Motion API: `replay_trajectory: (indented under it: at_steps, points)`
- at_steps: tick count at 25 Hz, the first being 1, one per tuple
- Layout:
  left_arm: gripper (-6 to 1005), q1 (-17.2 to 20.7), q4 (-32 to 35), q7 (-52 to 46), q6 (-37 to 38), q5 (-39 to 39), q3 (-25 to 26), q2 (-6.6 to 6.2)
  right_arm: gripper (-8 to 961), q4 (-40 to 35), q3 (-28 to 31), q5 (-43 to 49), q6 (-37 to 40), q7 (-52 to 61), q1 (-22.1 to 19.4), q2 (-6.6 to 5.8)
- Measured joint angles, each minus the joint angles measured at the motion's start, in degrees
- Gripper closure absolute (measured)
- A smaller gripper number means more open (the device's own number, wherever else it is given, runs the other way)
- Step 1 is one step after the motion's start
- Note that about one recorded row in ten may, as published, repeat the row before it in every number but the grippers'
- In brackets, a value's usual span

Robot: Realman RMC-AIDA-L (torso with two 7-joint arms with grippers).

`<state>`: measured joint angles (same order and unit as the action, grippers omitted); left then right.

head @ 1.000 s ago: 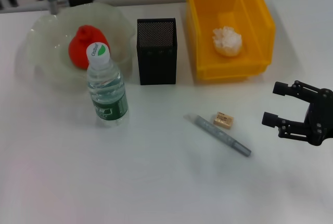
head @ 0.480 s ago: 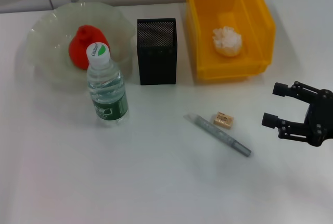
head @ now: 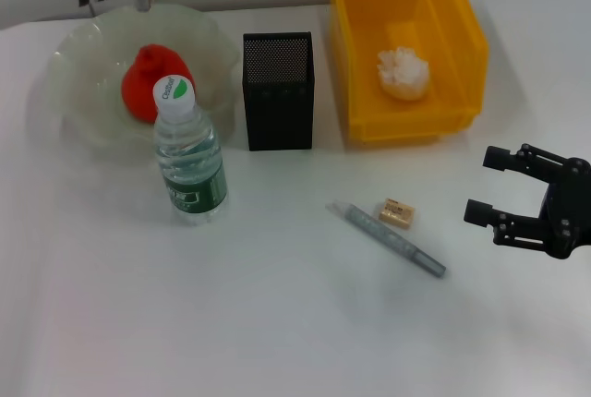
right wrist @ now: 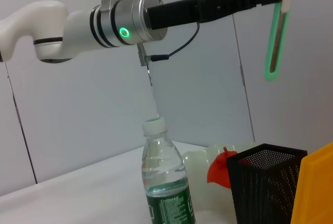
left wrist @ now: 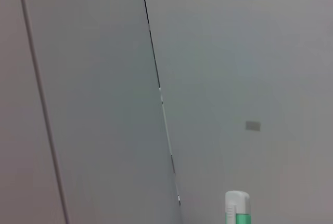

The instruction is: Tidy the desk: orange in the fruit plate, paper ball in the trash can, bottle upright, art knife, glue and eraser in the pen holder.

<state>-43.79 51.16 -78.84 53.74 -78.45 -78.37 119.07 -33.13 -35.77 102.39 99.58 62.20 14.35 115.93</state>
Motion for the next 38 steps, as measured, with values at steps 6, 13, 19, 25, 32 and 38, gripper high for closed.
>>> replay_trajectory:
  at_steps: [6, 13, 19, 25, 32, 38]
  points:
    - [822, -0.25, -2.83, 3.16, -0.04, 0.35, 1.61, -0.14, 108, 0.00, -0.04, 0.00, 0.00, 0.03, -0.02, 0.00]
    - [819, -0.47, -5.54, 3.91, -0.06, 0.76, 2.27, -0.16, 108, 0.44, -0.09, 0.02, 0.00, 0.11, -0.10, 0.00]
    - [817, -1.35, -8.36, 5.52, -0.94, 0.72, 1.93, 0.01, 109, 0.45, -0.33, 0.06, 0.00, 0.12, -0.07, 0.04]
    - [815, -1.57, -9.72, 5.94, -1.42, 0.71, 1.78, 0.02, 108, 0.44, -0.40, 0.09, 0.00, 0.12, 0.04, 0.08]
    - [812, -1.57, -10.25, 5.73, -1.50, 0.52, 1.63, 0.02, 108, 0.43, -0.52, 0.09, -0.06, 0.13, 0.20, 0.10]
    - [810, -1.61, -10.80, 5.97, -2.32, 0.31, 1.51, 0.02, 109, 0.44, -0.61, 0.09, -0.09, 0.24, 0.33, 0.09]
